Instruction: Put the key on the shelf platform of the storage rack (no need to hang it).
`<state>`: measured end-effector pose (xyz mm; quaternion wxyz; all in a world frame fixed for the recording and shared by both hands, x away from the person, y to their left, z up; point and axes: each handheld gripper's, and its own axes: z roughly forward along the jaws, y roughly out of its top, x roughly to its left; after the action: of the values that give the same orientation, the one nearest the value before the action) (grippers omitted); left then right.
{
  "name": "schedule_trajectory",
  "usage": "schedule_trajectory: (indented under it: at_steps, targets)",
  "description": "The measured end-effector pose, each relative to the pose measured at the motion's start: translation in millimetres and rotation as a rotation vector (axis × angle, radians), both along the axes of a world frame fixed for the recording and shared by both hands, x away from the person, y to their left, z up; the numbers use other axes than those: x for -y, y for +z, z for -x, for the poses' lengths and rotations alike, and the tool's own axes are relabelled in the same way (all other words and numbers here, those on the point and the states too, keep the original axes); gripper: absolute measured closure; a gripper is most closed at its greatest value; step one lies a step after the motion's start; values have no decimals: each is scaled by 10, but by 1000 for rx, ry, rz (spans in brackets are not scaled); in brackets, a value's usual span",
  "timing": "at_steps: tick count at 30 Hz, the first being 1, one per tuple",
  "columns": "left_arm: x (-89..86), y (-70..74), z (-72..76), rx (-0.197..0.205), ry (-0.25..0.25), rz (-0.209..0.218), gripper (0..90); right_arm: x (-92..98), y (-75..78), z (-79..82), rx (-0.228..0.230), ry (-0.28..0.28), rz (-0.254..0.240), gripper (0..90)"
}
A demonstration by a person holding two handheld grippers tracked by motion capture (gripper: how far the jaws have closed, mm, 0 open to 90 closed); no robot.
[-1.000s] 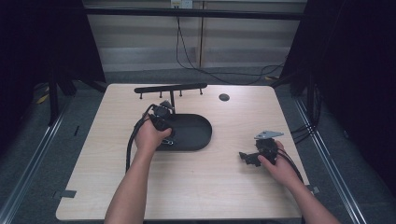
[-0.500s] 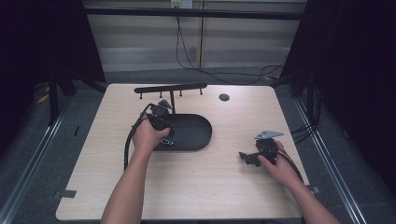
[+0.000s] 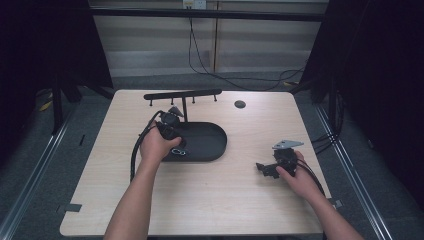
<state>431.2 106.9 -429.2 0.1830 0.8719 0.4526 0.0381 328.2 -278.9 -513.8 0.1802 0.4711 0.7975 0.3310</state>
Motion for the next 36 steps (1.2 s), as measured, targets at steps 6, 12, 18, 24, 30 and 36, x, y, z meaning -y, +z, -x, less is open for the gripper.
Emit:
schedule_trajectory:
  at_steps: [6, 12, 18, 24, 30, 36]
  targets:
    - [-8, 20, 26, -1, -11, 3, 373, 0, 0, 0, 0, 0, 0, 41]
    - [-15, 85, 78, -1, -23, 9, 365, 1, -1, -1, 1, 1, 1, 41]
    - [-29, 112, 104, -1, -30, 8, 360, 0, 0, 0, 0, 0, 0, 41]
    - [-46, 136, 158, -5, -44, 7, 354, 0, 0, 0, 0, 0, 0, 41]
    - [-74, 171, 233, 3, -54, 14, 347, 0, 0, 0, 0, 0, 0, 41]
    - [-118, 202, 291, -2, -67, 15, 344, 0, 0, 0, 0, 0, 0, 41]
